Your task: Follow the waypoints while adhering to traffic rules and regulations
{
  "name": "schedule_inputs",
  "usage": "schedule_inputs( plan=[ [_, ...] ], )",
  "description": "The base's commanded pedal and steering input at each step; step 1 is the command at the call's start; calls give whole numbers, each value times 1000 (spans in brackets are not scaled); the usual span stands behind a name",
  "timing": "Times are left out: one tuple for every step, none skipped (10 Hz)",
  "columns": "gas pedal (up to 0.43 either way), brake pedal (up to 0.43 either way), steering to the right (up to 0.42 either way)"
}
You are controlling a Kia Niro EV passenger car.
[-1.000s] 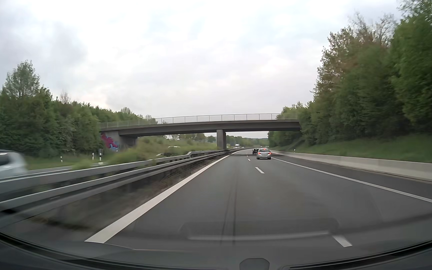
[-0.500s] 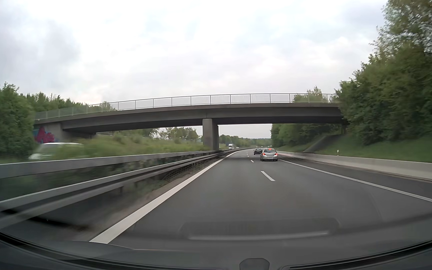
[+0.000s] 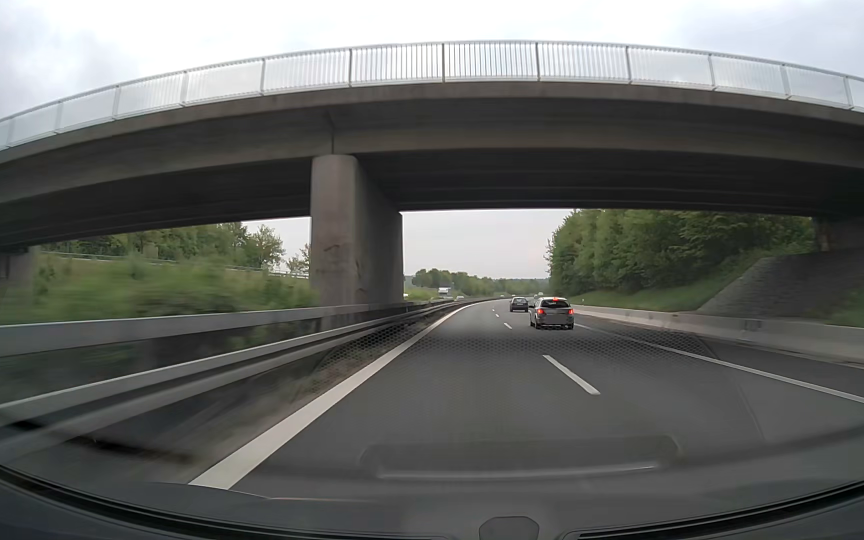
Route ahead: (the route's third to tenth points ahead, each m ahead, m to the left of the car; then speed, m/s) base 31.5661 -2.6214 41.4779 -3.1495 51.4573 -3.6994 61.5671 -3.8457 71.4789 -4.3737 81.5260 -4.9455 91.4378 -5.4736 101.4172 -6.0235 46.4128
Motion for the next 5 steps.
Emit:
schedule_inputs(
  plan=[
    [480, 0, 9],
    [480, 0, 9],
    [480, 0, 9],
    [480, 0, 9],
    [480, 0, 9]
  ],
)
